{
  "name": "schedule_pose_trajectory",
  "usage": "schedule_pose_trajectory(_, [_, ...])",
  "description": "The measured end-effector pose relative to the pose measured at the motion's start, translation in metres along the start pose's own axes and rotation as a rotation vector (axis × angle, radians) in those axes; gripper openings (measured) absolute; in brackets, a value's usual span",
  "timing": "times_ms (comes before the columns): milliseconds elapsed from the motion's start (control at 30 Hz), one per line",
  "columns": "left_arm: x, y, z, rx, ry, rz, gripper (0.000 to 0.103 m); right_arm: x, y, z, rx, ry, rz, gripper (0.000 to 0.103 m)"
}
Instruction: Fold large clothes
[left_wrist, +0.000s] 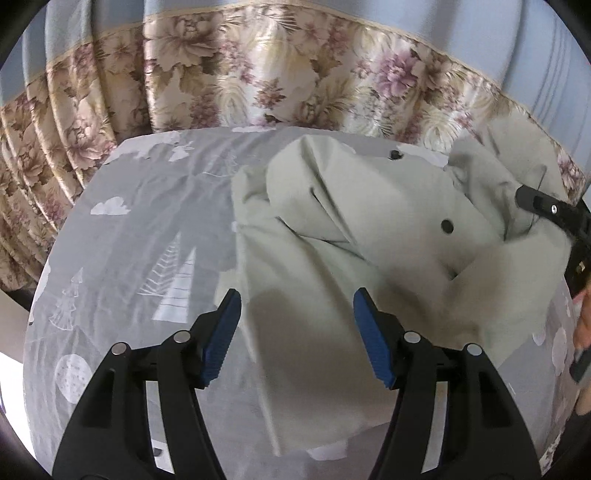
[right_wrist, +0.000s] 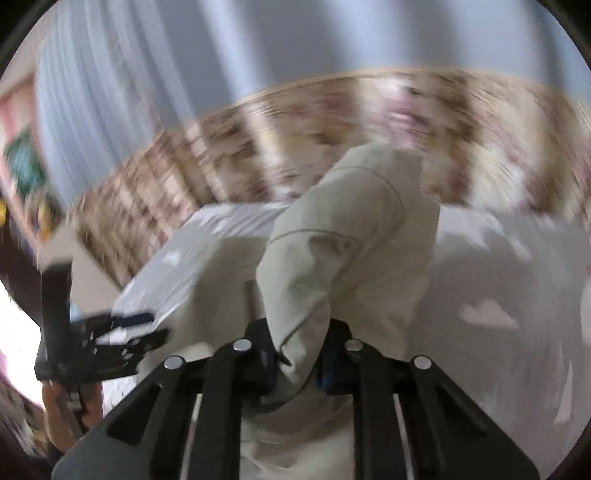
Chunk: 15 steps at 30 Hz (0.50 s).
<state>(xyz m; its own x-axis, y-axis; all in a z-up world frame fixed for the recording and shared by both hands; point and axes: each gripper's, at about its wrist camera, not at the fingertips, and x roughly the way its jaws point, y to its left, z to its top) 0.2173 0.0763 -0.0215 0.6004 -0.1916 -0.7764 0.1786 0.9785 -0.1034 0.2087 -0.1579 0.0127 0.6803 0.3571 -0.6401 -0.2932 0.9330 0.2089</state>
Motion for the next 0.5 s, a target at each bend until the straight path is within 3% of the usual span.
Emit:
schedule_pose_trajectory(133, [-0.005,0.029,0.001,-0.050,-0.021,0.018,0.067,0.052,0.068,0.001,-0.169,0.099,0.021,0.013])
schedule_pose_trajectory(267, [-0.008,0.059,-0.004,-0.115,-0.017,0.034,0.067,0.118,0.089,-0.023,-0.236,0.249,-0.003,0.013])
schedule_pose_trajectory(433, [-0.003,0.072,-0.006,-0.148,-0.002,0.043,0.067,0.127,0.083,-0.027,-0.183,0.308,0.055,0.018])
schedule_pose_trajectory(500, [-0.001,0.066,-0.005,-0.129,0.002,0.038,0.067,0.124,0.084,-0.029,-0.206,0.318,0.035,0.022])
